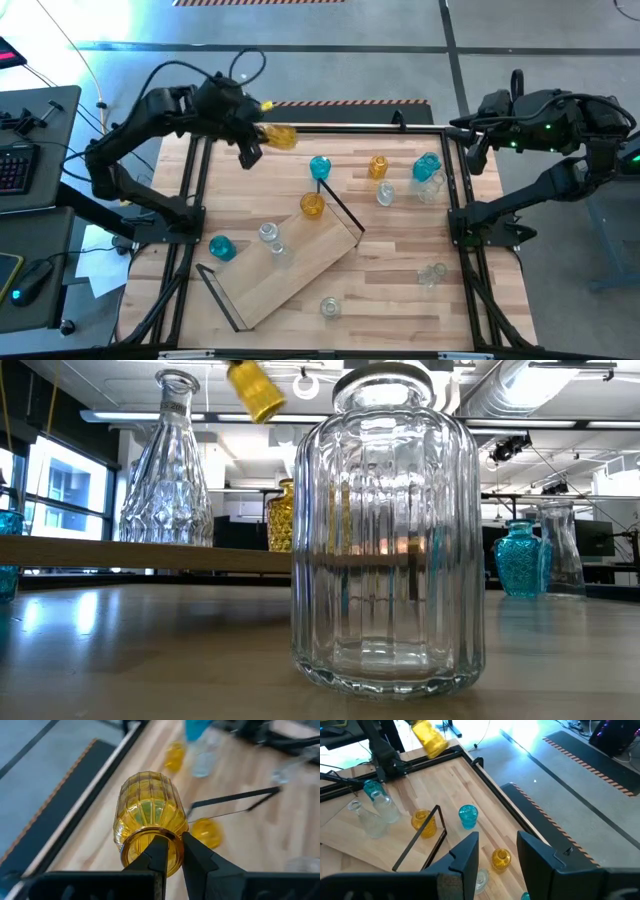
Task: Sort vases onto shelf
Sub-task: Put the yellow vase on the shelf aligned with the other yellow vase
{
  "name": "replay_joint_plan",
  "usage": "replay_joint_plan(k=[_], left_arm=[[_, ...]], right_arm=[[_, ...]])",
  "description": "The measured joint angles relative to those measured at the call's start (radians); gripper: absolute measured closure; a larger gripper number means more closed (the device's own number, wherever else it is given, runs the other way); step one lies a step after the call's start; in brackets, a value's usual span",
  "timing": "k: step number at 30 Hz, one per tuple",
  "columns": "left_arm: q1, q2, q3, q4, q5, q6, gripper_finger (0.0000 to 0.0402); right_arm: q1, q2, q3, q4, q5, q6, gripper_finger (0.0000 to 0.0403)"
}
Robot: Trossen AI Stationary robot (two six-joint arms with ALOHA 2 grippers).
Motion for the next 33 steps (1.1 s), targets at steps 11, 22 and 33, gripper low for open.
replay_joint_plan(k=[11, 22, 33], left_arm=[[-0.333, 0.069, 0.001, 0.104, -0.174, -0.263, 0.0377], [-0.478, 0.146, 0.001, 0.181, -0.192, -0.398, 0.0379], [-0.548, 0.368, 0.239, 0.011, -0.188, -0.391, 0.0380]], right_arm=[[0.000, 0.001, 0.000, -0.004, -0.033, -0.011, 0.0285], [0.000, -0.012, 0.000, -0.004, -0.079, -0.047, 0.0285], [0.000, -0.024, 0.000, -0.004, -0.121, -0.064, 0.0285]])
